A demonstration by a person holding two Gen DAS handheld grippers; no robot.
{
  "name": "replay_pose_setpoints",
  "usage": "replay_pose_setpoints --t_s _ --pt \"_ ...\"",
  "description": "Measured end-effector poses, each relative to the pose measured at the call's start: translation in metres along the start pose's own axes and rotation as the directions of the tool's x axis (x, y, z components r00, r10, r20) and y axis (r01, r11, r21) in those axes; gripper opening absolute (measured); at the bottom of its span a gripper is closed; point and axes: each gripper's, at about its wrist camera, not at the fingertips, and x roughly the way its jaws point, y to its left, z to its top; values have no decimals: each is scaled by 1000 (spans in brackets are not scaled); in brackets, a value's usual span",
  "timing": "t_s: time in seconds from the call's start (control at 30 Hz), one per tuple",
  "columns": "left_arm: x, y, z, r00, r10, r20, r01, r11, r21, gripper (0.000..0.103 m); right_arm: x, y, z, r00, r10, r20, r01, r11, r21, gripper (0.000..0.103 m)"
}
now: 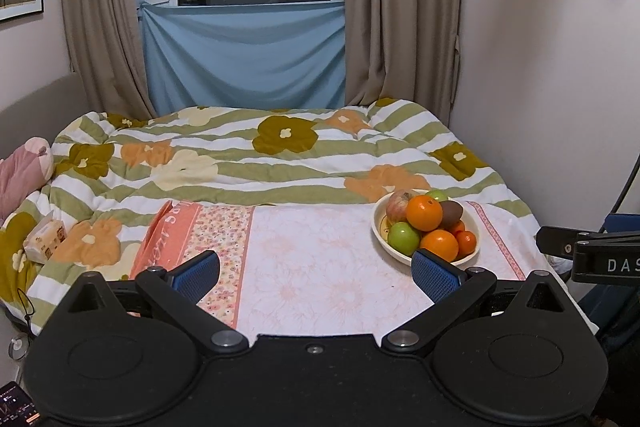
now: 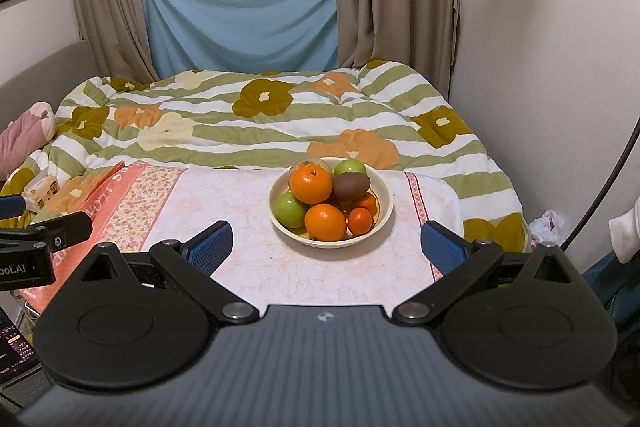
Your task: Organize fruits
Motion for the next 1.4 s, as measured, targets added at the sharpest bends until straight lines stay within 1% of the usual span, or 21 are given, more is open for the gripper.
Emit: replay_pose_setpoints --t_s 0.27,0.8,0.97,1.07,1.2,1.4 --pt "1 2 0 1000 -2 -9 2 1000 -1 103 6 5 -4 1000 -16 -16 16 1000 -4 103" --pt "5 4 1 1000 1 -27 -1 1000 -3 103 10 9 -2 1000 -12 -18 12 1000 -5 103" --pt "5 5 0 1000 -6 -20 6 1000 -6 103 11 11 -2 1000 -9 -18 9 1000 -5 103" --pt "5 5 0 1000 17 -12 -17 1000 -2 103 13 12 -1 1000 -8 -17 8 1000 -7 103" --pt "7 6 1 999 30 -11 -30 1000 1 103 15 16 1 1000 -6 -16 6 1000 -8 103" --pt "9 11 2 1000 11 -3 -12 1000 -15 103 17 19 3 1000 -4 -17 4 1000 -8 103"
